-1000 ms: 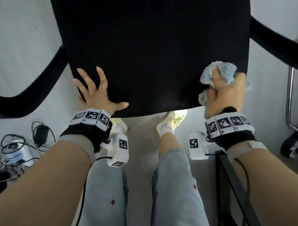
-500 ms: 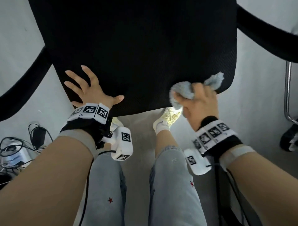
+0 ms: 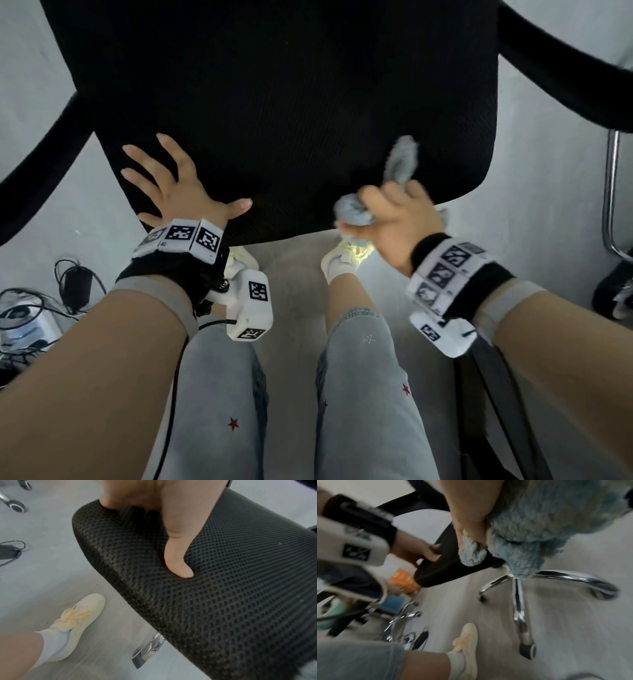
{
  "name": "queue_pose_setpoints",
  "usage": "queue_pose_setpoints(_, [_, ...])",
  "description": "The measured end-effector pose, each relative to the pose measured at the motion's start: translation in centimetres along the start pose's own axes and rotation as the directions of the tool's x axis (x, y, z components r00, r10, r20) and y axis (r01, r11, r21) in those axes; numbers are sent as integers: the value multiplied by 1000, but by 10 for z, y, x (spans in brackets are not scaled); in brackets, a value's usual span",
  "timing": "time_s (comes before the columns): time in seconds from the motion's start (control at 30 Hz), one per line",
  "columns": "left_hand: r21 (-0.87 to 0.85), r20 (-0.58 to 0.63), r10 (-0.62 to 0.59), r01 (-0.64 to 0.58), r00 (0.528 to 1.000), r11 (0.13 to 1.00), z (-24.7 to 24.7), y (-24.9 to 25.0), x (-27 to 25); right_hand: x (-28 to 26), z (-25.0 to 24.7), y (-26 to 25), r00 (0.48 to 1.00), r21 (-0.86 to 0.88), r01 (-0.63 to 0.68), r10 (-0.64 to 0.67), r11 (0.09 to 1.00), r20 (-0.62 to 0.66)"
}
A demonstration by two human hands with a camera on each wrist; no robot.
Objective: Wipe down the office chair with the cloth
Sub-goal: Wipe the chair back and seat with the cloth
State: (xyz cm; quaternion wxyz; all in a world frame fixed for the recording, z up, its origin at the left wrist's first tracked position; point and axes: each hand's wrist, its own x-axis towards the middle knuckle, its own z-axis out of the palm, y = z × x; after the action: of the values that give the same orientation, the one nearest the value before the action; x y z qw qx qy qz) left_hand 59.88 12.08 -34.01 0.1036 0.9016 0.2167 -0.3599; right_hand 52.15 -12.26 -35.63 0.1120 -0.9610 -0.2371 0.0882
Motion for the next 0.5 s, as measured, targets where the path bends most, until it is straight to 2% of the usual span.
queue_pose_setpoints(0.13, [-3, -7, 16, -16, 1000, 1000, -4, -5, 3, 29, 14, -25, 994, 16, 49, -47, 999, -95])
queue_pose_setpoints(0.2, [-9, -9, 24, -24, 1000, 1000, -4, -6, 3, 23, 3, -7, 998, 41, 55, -55, 998, 0])
queue_pose_setpoints(0.27, [-10, -7, 22, -22, 1000, 1000, -2, -5, 0, 10, -15, 21, 988, 108, -81, 65, 991, 140])
queue_pose_setpoints(0.33, [-19, -6, 9, -9, 1000, 1000, 2, 0, -4, 0, -28, 40, 975, 87, -192, 180, 978, 127])
queue_pose_setpoints(0.37, [-27, -11, -4, 4, 1000, 1000, 4, 3, -6, 1, -29, 41, 948, 72, -314, 308, 947, 74])
queue_pose_setpoints(0.43, [-39, -16, -38, 37, 999, 999, 9, 10, -11, 8, -18, 27, 801, 144, -591, 598, 794, -14])
queue_pose_setpoints(0.47, [-42, -14, -53, 53, 998, 998, 10, 12, -13, 17, -13, 9, 716, 224, -670, 696, 707, -54])
queue_pose_setpoints(0.5, [-42, -8, -64, 64, 998, 997, 11, 13, -14, 24, -10, -9, 684, 286, -686, 727, 669, -60])
